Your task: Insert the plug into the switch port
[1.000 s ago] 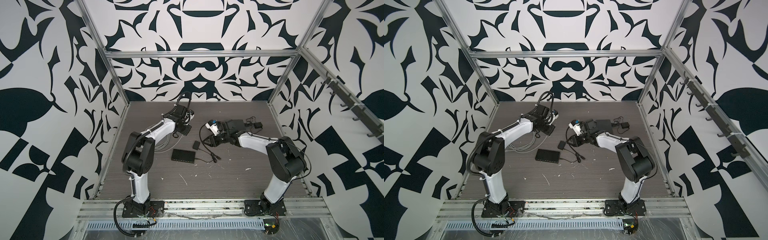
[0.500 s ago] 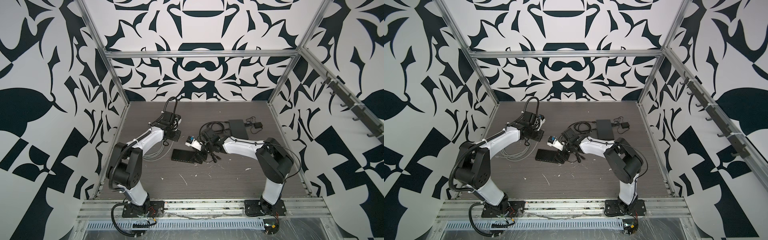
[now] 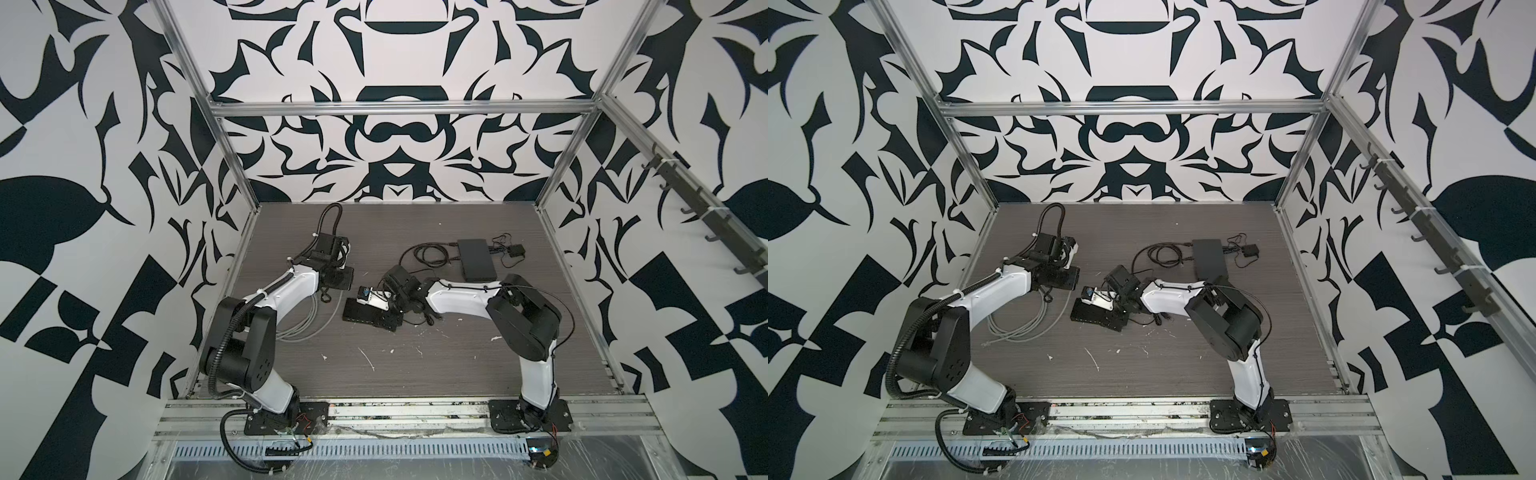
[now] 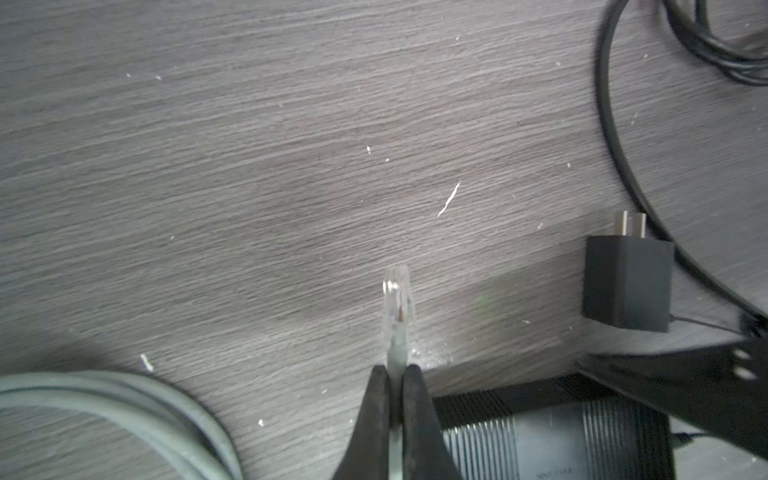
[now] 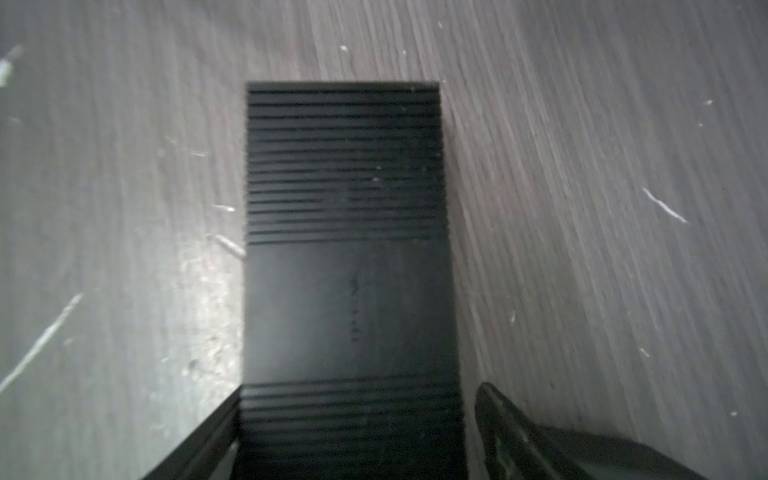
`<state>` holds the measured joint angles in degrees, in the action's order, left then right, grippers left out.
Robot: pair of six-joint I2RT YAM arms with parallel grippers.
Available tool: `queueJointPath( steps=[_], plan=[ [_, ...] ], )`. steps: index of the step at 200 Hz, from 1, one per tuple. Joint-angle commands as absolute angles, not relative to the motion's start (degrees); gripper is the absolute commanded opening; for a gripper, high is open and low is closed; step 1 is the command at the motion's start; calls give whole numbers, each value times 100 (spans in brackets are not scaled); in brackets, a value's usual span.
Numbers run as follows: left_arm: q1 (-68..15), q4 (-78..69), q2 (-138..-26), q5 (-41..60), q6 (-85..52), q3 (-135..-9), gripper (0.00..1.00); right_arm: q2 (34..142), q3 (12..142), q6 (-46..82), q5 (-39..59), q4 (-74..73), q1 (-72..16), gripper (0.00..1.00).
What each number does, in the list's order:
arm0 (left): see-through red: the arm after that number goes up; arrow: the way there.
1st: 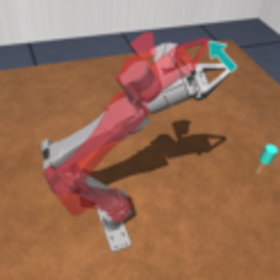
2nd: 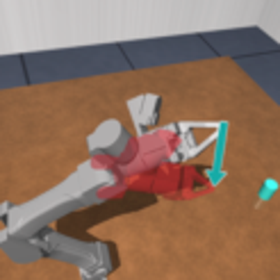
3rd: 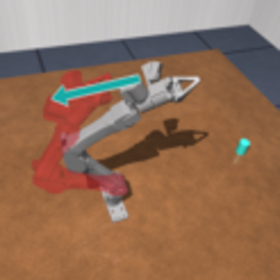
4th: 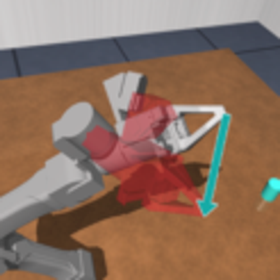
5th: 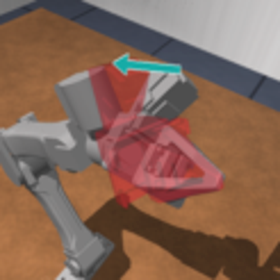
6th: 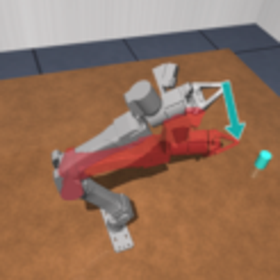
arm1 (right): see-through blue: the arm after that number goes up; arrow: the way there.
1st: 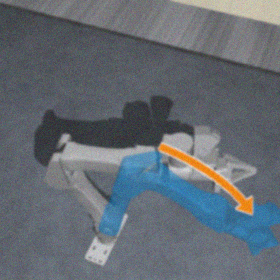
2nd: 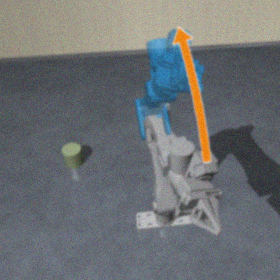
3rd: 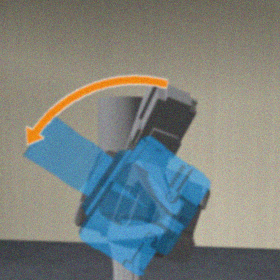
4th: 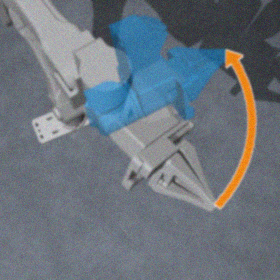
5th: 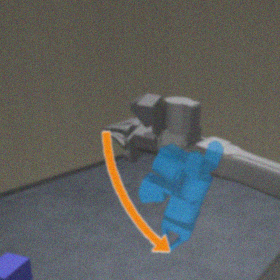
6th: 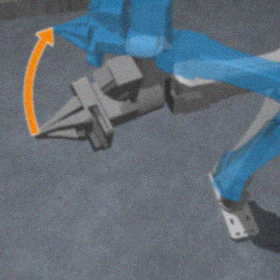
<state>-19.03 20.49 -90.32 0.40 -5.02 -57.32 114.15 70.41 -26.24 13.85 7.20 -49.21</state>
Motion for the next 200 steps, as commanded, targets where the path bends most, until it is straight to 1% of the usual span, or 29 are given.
queueJointPath(
  steps=[1,18,35,63,88,119,148,166,200],
  plan=[
    [-1853,1991,-8908,166,-633,-5680,0,11462,7373,-2762,1152,963,-4920,81],
    [-1847,1945,-8911,230,-575,-5682,0,11517,7365,-2592,1113,898,-4891,73],
    [-1839,1957,-8960,293,-283,-5778,0,11616,7399,-2304,1103,933,-4747,72],
    [-1767,2167,-9310,698,396,-6235,0,11606,7242,-1698,1195,822,-4287,69],
    [-1766,2446,-9810,1128,827,-6644,0,11600,7119,-1213,1132,619,-3949,69],
    [-1768,3164,-10550,1267,1460,-7350,0,11671,7189,-812,979,600,-3826,69],
    [-1774,4055,-11082,846,2002,-7980,0,11694,7225,-341,1145,543,-3626,69],
    [-1812,4271,-11166,924,1995,-8134,0,11737,7321,-166,1300,572,-3555,69],
    [-1938,4199,-11105,1289,1879,-7988,0,11852,7622,-125,1173,970,-3553,69]
  ],
)
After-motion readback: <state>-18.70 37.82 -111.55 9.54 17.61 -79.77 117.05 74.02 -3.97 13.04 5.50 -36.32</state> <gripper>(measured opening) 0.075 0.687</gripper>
